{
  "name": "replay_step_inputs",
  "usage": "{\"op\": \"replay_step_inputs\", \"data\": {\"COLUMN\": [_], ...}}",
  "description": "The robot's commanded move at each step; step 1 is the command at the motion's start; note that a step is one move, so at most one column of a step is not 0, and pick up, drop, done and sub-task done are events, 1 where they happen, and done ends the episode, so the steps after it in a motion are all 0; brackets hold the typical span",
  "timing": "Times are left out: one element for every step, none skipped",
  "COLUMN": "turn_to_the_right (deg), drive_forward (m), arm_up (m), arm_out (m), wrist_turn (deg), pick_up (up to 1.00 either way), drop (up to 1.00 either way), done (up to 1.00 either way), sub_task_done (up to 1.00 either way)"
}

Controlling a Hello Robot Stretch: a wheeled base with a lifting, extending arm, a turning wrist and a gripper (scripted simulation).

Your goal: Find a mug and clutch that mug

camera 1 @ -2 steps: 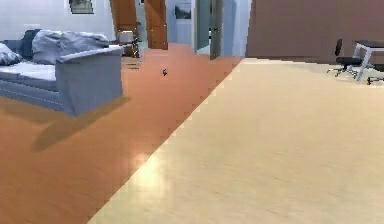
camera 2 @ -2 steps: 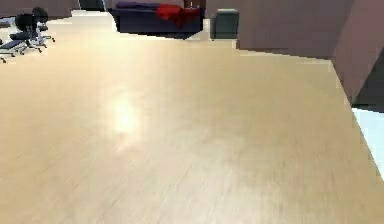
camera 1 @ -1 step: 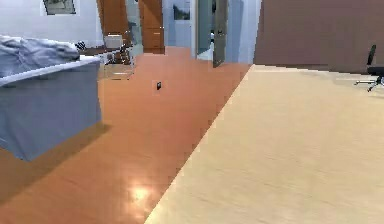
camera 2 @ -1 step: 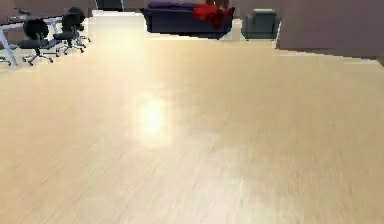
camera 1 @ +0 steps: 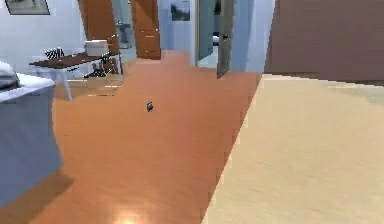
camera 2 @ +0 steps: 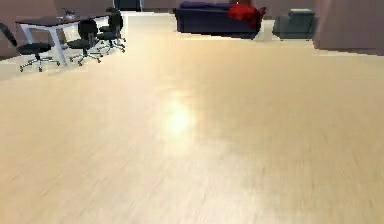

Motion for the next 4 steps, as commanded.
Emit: {"op": "replay_step_inputs", "data": {"turn_to_the_right": [0.0,0.0,0.0,0.0], "drive_forward": [1.0,1.0,1.0,1.0], "arm_up": [0.0,0.0,0.0,0.0], "arm_out": [0.0,0.0,0.0,0.0], "wrist_turn": [0.0,0.0,0.0,0.0], "pick_up": [0.0,0.0,0.0,0.0], "drop": [0.0,0.0,0.0,0.0], "done": [0.0,0.0,0.0,0.0], "sub_task_done": [0.0,0.0,0.0,0.0]}}
